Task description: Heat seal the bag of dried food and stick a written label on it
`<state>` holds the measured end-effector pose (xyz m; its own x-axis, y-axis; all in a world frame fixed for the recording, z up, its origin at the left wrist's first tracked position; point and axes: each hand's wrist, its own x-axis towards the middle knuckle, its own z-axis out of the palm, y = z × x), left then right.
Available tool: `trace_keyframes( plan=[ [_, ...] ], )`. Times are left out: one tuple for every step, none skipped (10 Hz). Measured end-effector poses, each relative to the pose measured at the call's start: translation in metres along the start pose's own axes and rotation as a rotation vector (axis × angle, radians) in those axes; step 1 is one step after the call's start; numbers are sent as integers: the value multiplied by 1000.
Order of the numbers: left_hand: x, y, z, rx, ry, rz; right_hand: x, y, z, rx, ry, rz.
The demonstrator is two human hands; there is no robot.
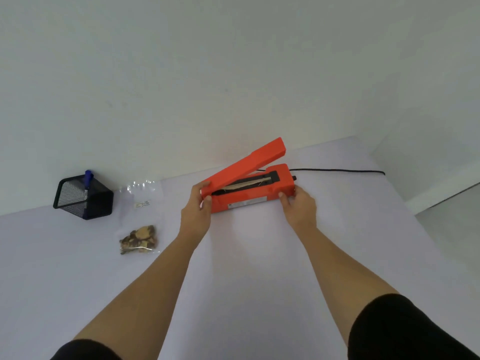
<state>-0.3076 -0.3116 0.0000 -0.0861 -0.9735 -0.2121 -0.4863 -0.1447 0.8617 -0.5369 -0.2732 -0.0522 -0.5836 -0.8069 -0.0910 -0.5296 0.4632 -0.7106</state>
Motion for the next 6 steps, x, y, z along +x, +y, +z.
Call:
trace_keyframes(
  plan=[
    [26, 4, 7, 61, 29, 24, 26, -2, 5, -15, 8, -29],
    [37, 7, 12, 108, 35, 45, 40, -3, 9, -32, -1, -43],
    [44, 10, 16, 154, 23, 75, 53, -4, 14, -53, -16, -42],
    [42, 13, 16, 146, 3, 63, 54, -8, 8, -74, -52, -33],
    [33, 12, 10, 239, -42, 28, 36, -12, 2, -147, -162, 4],
    [19, 10, -2, 385, -103, 46, 15, -15, -3, -197, -187, 3]
  ],
)
